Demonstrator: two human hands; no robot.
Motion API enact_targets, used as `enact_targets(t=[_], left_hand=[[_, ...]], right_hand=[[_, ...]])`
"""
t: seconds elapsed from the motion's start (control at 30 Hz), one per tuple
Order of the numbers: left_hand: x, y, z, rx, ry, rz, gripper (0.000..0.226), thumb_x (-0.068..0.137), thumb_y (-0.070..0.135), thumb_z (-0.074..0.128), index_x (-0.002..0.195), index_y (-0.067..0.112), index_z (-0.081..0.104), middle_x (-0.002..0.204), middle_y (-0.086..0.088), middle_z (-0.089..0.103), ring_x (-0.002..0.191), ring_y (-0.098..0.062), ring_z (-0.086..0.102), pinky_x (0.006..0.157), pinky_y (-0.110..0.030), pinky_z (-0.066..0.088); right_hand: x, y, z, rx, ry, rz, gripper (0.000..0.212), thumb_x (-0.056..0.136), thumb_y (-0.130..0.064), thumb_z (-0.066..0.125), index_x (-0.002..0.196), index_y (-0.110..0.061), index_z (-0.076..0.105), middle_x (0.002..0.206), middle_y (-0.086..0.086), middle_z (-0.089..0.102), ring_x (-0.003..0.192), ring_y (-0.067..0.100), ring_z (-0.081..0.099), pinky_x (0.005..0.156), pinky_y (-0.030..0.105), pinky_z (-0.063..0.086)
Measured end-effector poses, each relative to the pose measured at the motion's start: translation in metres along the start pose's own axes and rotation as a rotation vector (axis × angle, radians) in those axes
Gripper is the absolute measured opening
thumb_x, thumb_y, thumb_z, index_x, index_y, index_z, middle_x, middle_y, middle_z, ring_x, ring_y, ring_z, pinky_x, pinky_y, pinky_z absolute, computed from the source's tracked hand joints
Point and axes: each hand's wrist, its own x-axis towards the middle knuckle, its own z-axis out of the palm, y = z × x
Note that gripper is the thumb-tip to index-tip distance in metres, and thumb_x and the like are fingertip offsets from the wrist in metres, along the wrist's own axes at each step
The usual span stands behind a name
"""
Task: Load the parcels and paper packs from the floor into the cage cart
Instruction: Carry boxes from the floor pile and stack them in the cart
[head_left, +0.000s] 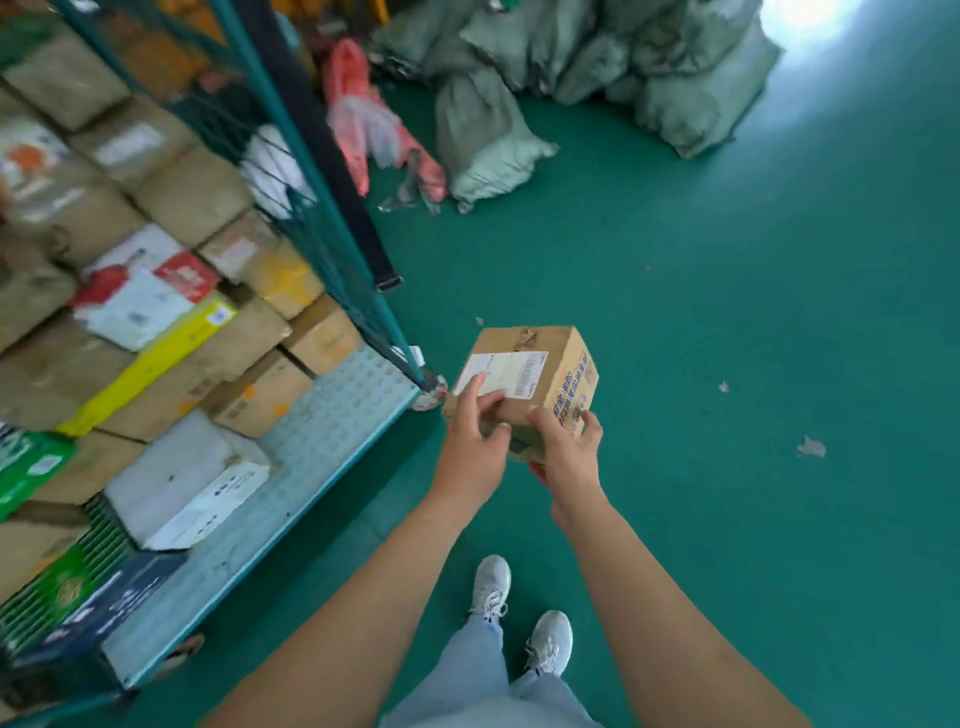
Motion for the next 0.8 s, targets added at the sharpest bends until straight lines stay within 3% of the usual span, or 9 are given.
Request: enact_targets(t=[0.1, 0.17, 0.27, 0.37, 0.43, 0.5, 0.63, 0.73, 0.8], left_hand=[[-0.009, 0.005, -0.050, -0.090, 0.272, -0.049, 0.070, 0.088, 0.045, 0.062, 0.152, 0.043, 0.034, 0.152, 0.003, 0.044, 0.141, -0.019, 0.042, 0.116, -0.050, 0.040], [-0.018, 0.010, -0.078, -0.144, 0.392, -0.120, 0.072, 0.096, 0.042, 0.065, 0.158, 0.035, 0.029, 0.161, -0.001, 0.032, 0.148, -0.022, 0.033, 0.120, -0.050, 0.034], [-0.028, 0.001, -0.125, -0.315, 0.448, -0.214, 0.076, 0.097, 0.048, 0.065, 0.160, 0.036, 0.024, 0.166, 0.003, 0.022, 0.150, -0.023, 0.029, 0.116, -0.044, 0.033], [-0.034, -0.009, -0.172, -0.535, 0.437, -0.268, 0.080, 0.087, 0.063, 0.069, 0.154, 0.038, 0.033, 0.158, 0.004, 0.039, 0.137, -0.021, 0.044, 0.111, -0.044, 0.039], [-0.038, -0.016, -0.206, -0.707, 0.437, -0.278, 0.069, 0.088, 0.062, 0.070, 0.145, 0.037, 0.042, 0.136, 0.005, 0.059, 0.118, -0.020, 0.056, 0.097, -0.037, 0.046], [-0.041, -0.020, -0.234, -0.809, 0.460, -0.274, 0.061, 0.089, 0.059, 0.070, 0.139, 0.037, 0.045, 0.123, 0.005, 0.063, 0.113, -0.026, 0.062, 0.092, -0.035, 0.053], [-0.039, -0.036, -0.313, -0.932, 0.517, -0.219, 0.067, 0.083, 0.066, 0.069, 0.139, 0.037, 0.045, 0.130, 0.001, 0.060, 0.117, -0.031, 0.063, 0.097, -0.036, 0.056], [-0.034, -0.049, -0.368, -0.994, 0.540, -0.209, 0.080, 0.071, 0.074, 0.069, 0.137, 0.036, 0.047, 0.131, -0.001, 0.063, 0.116, -0.027, 0.064, 0.088, -0.034, 0.055], [-0.027, -0.057, -0.406, -1.010, 0.559, -0.193, 0.071, 0.078, 0.072, 0.067, 0.135, 0.034, 0.050, 0.131, -0.004, 0.064, 0.115, -0.024, 0.064, 0.087, -0.034, 0.054]], right_hand=[[-0.031, -0.010, 0.026, -0.023, -0.139, -0.038, 0.078, 0.089, -0.039, 0.073, 0.153, -0.033, 0.027, 0.136, 0.002, 0.055, 0.113, 0.017, 0.063, 0.089, 0.034, 0.057], [-0.042, -0.013, 0.042, -0.036, -0.205, -0.038, 0.074, 0.090, -0.041, 0.072, 0.151, -0.033, 0.031, 0.136, 0.004, 0.055, 0.115, 0.019, 0.062, 0.089, 0.036, 0.058], [-0.059, -0.017, 0.076, -0.082, -0.309, -0.024, 0.070, 0.089, -0.044, 0.071, 0.148, -0.034, 0.035, 0.131, 0.003, 0.059, 0.116, 0.021, 0.064, 0.096, 0.041, 0.058], [-0.075, -0.022, 0.120, -0.120, -0.419, -0.019, 0.064, 0.091, -0.042, 0.070, 0.146, -0.033, 0.038, 0.125, 0.004, 0.060, 0.116, 0.024, 0.063, 0.100, 0.044, 0.057], [-0.082, -0.021, 0.157, -0.146, -0.479, -0.017, 0.059, 0.093, -0.040, 0.069, 0.144, -0.031, 0.040, 0.124, 0.006, 0.060, 0.117, 0.026, 0.063, 0.101, 0.045, 0.056], [-0.086, -0.017, 0.191, -0.176, -0.517, -0.010, 0.057, 0.092, -0.039, 0.070, 0.141, -0.030, 0.043, 0.125, 0.009, 0.059, 0.117, 0.029, 0.062, 0.099, 0.046, 0.057], [-0.097, -0.009, 0.280, -0.220, -0.612, -0.015, 0.060, 0.084, -0.044, 0.074, 0.136, -0.030, 0.048, 0.131, 0.013, 0.059, 0.118, 0.028, 0.061, 0.081, 0.038, 0.057], [-0.100, 0.001, 0.342, -0.233, -0.665, 0.006, 0.045, 0.092, -0.036, 0.069, 0.133, -0.027, 0.052, 0.131, 0.015, 0.060, 0.122, 0.030, 0.060, 0.089, 0.039, 0.055], [-0.103, 0.007, 0.384, -0.251, -0.704, 0.004, 0.042, 0.093, -0.036, 0.068, 0.131, -0.026, 0.053, 0.131, 0.016, 0.061, 0.121, 0.031, 0.060, 0.088, 0.039, 0.055]])
